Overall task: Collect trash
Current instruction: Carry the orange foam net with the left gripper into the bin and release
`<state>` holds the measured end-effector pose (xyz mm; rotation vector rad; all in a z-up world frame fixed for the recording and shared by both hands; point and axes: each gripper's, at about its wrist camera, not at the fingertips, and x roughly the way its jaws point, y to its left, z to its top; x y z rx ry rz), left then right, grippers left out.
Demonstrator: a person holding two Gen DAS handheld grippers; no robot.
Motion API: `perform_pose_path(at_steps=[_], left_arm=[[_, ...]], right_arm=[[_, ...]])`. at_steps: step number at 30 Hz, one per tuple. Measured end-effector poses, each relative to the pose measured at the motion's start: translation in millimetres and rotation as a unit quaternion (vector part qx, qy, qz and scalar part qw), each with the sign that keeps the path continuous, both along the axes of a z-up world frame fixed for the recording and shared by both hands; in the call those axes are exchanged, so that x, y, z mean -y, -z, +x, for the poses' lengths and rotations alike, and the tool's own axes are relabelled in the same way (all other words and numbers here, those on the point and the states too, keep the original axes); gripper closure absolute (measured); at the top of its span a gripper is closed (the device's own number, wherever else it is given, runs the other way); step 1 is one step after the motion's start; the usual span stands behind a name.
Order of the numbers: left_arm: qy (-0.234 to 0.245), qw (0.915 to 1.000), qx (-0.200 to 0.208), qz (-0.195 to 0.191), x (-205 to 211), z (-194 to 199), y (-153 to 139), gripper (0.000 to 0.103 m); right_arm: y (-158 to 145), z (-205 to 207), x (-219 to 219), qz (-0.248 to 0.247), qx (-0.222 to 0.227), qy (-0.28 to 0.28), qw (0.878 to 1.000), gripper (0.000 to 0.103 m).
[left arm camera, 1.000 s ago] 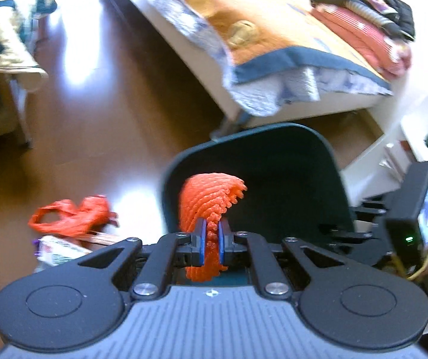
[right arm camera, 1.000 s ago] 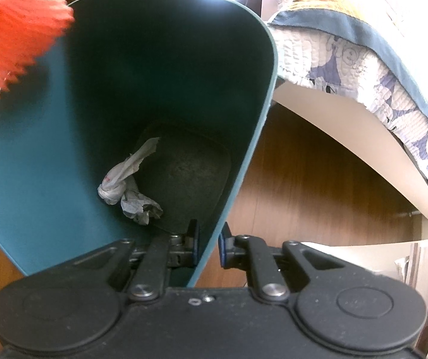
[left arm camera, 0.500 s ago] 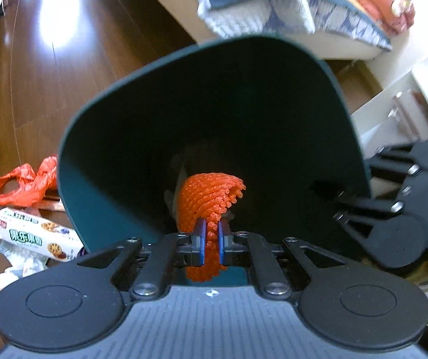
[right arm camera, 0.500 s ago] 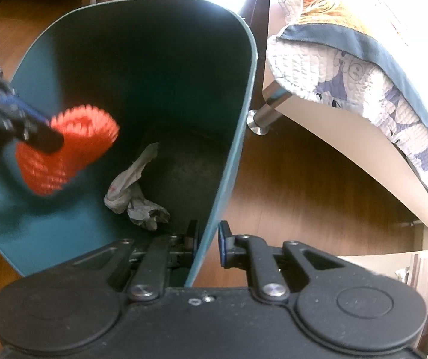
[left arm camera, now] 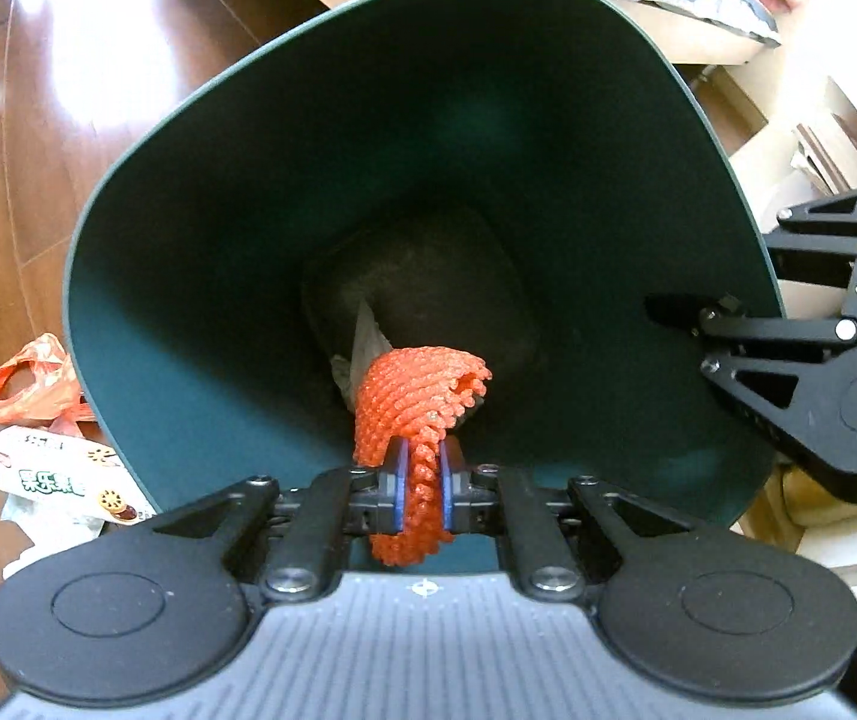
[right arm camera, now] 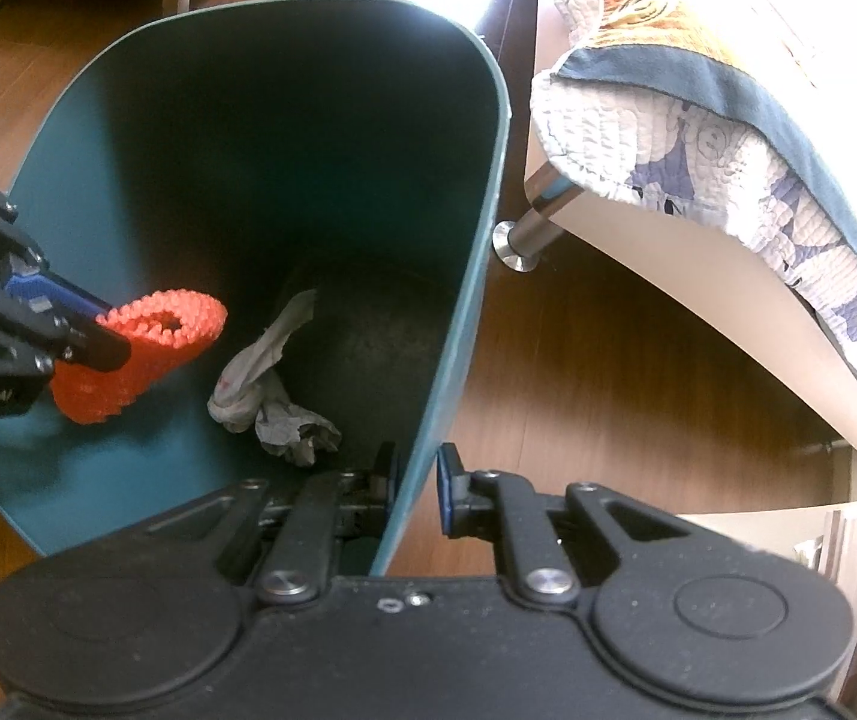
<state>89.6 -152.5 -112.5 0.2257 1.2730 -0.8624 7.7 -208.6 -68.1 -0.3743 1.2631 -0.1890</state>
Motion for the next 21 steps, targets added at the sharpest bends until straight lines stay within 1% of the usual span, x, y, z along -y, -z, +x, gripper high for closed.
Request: perform_pose_path(at_steps=[2, 5, 6, 7, 8, 9, 12, 16, 19, 21], left_arm=[[0.001, 1.0000, -0.001, -0.001, 0, 1, 1, 0.088], [0.003, 0.9999, -0.007, -0.011, -1, 0, -1, 0.074], [0.003, 0.9998, -0.007, -0.015, -1, -1, -3, 0.064], [0.003, 0.9998, -0.006, -0.020, -2, 0, -5, 0.045], [0.002, 0.9997, 0.000, -0.026, -4, -1, -8, 0.037], [0.001, 0.9995, 0.009, -0.031, -6, -2, -11, 0.031], [0.010, 0.9988, 0.029, -0.039, -13, -6, -23, 0.031], [0.012, 0.9977, 0.049, -0.046, -34, -9, -37, 0.031], [-0.005, 0.9969, 0.066, -0.044, -57, -2, -45, 0.029], [-0.027, 0.9960, 0.076, -0.039, -77, 6, -50, 0.028]], right_arm=[[0, 1, 1, 0.001, 0.000, 0.000, 1.000, 0.091], [0, 2, 1, 0.000, -0.001, 0.001, 1.000, 0.091], [0, 3, 0, 0.001, -0.001, 0.001, 1.000, 0.091], [0, 3, 0, 0.001, -0.001, 0.000, 1.000, 0.091], [0, 3, 0, 0.001, -0.001, 0.000, 1.000, 0.091], [0, 3, 0, 0.000, -0.001, 0.000, 1.000, 0.091], [0, 3, 1, 0.001, -0.001, 0.001, 1.000, 0.091], [1, 1, 0, -0.001, -0.001, -0.002, 1.000, 0.090], [2, 1, -2, -0.004, -0.003, -0.005, 1.000, 0.090], [3, 1, -2, -0.004, -0.003, -0.006, 1.000, 0.090]])
